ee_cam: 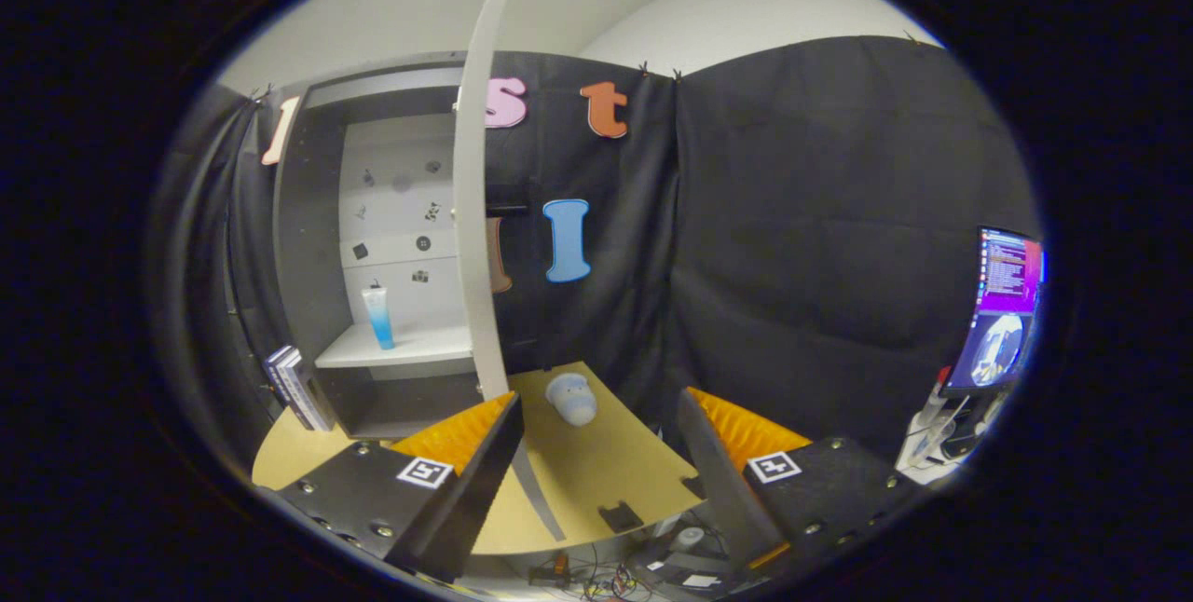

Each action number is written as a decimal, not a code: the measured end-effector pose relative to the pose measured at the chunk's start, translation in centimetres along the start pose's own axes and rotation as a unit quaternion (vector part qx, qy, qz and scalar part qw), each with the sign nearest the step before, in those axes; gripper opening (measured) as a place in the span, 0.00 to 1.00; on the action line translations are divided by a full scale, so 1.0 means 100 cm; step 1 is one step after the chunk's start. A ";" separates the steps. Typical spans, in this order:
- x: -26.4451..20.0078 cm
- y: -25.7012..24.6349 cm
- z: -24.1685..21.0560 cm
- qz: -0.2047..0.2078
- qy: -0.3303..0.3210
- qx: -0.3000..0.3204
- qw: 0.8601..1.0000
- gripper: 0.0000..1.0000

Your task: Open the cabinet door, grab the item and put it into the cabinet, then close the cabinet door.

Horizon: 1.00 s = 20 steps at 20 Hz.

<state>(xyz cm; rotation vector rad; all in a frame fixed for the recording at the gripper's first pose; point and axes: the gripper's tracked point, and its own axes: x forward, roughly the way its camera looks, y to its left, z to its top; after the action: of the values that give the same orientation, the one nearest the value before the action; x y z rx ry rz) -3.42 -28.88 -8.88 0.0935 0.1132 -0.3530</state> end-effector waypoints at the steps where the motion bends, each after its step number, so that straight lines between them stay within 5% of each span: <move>1: 0.007 -0.002 0.001 0.001 0.003 -0.004 1.000 0.99; 11: 0.021 0.022 0.018 0.032 -0.015 -0.007 0.999 0.97; 20: -0.010 0.104 0.021 0.119 -0.022 -0.007 0.993 0.96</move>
<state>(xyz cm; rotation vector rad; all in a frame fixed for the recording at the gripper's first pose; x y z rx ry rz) -0.48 -19.04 -5.95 0.0839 0.0601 -0.1162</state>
